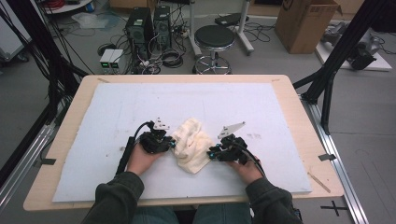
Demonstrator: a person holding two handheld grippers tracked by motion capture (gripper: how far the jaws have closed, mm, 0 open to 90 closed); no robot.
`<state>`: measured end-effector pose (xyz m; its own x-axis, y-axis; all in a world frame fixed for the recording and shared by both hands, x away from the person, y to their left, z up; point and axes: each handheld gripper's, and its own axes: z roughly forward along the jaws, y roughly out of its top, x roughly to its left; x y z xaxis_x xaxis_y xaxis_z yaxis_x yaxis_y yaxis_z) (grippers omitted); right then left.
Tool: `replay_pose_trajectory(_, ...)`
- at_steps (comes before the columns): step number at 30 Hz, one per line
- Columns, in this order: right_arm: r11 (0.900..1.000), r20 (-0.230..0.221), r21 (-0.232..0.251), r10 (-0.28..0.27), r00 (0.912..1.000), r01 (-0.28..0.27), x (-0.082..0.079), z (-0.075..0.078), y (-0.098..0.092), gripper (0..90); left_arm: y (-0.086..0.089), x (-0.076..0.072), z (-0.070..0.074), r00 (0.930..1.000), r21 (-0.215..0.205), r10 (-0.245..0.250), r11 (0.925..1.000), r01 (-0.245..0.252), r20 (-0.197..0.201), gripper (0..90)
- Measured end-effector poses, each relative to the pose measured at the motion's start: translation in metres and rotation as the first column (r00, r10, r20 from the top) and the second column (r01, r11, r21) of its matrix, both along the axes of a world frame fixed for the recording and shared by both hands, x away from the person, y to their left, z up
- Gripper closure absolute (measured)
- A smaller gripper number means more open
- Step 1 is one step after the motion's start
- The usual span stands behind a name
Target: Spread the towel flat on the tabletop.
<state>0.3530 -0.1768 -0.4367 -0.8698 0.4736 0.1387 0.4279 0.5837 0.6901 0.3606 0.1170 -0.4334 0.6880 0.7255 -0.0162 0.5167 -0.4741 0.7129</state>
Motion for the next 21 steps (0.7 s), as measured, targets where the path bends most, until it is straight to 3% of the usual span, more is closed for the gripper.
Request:
replay_pose_trajectory(5,1.000,-0.015,0.009,0.013,0.9998,-0.013,0.001,0.001,-0.001,81.0,0.002,0.002,0.000,1.0000,-0.016,0.007,0.9999,-0.007,-0.005,85.0)
replay_pose_trajectory(13,0.999,-0.019,0.041,0.000,0.9998,0.001,0.001,0.009,-0.016,82.9,0.009,-0.005,0.011,0.9998,-0.040,-0.016,0.9990,0.017,0.015,86.4)
replay_pose_trajectory(21,0.999,0.039,0.036,-0.026,0.9989,0.024,-0.009,0.031,-0.039,83.0,0.032,-0.022,0.034,0.9985,-0.070,-0.015,0.9974,0.019,0.052,86.6)
